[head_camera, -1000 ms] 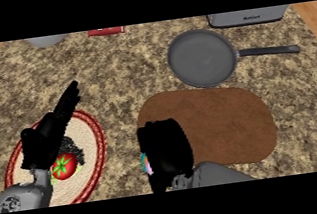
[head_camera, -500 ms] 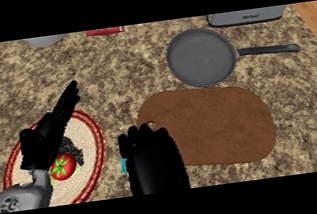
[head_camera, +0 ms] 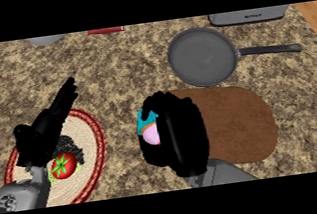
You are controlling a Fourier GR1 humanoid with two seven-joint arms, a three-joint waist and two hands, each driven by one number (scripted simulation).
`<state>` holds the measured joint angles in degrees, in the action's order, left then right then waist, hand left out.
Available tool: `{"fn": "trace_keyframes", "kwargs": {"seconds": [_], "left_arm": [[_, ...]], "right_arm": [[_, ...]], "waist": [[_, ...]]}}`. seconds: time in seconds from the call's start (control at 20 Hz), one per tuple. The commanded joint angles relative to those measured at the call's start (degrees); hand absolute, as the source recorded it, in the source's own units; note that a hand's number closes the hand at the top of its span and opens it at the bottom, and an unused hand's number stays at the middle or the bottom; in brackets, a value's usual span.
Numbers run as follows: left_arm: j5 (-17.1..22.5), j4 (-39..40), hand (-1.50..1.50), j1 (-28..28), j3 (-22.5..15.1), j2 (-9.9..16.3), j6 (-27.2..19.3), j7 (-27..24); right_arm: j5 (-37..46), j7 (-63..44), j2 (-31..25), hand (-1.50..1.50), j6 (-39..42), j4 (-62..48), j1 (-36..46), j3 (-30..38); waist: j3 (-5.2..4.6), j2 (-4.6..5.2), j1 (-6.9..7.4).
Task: Pick the cupcake from the cutting board and place it in the pan
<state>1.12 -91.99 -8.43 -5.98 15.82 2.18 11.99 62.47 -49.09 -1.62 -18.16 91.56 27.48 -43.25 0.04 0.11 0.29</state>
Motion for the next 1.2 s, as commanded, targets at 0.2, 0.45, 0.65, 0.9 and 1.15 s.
{"fn": "trace_keyframes", "kwargs": {"seconds": [0.2, 0.45, 0.65, 0.9, 1.15], "left_arm": [[-1.15, 1.28, 0.00, -0.66, 0.67, -1.29, 0.42, -0.27], [-0.04, -1.22, 0.00, 0.25, 1.10, -0.27, 2.67, 0.57], [-2.49, 1.84, 0.00, -0.36, 0.42, -2.25, 1.26, -1.73], [-3.00, -0.66, 0.00, -2.75, -0.22, -3.47, 0.98, 2.06], [-3.61, -1.58, 0.00, 1.01, -0.59, -3.49, 1.93, 0.57]], "right_arm": [[-9.92, 19.26, -3.41, 1.50, -9.17, -17.79, 4.87, 15.66], [-8.96, 26.04, -2.56, 1.50, -18.67, -35.28, 10.36, 22.64], [-13.94, 35.53, -2.58, 1.50, -21.36, -47.52, 17.29, 29.02], [-17.17, 44.04, -1.91, 1.50, -23.64, -60.69, 24.56, 34.48], [-20.71, 53.41, -3.75, 1.50, -25.85, -70.10, 27.03, 39.82]], "waist": [[-0.01, 0.11, 0.21], [0.00, 0.30, 1.05], [0.00, 0.44, 1.16], [0.02, 0.52, 1.60], [0.03, 0.66, 1.91]]}}
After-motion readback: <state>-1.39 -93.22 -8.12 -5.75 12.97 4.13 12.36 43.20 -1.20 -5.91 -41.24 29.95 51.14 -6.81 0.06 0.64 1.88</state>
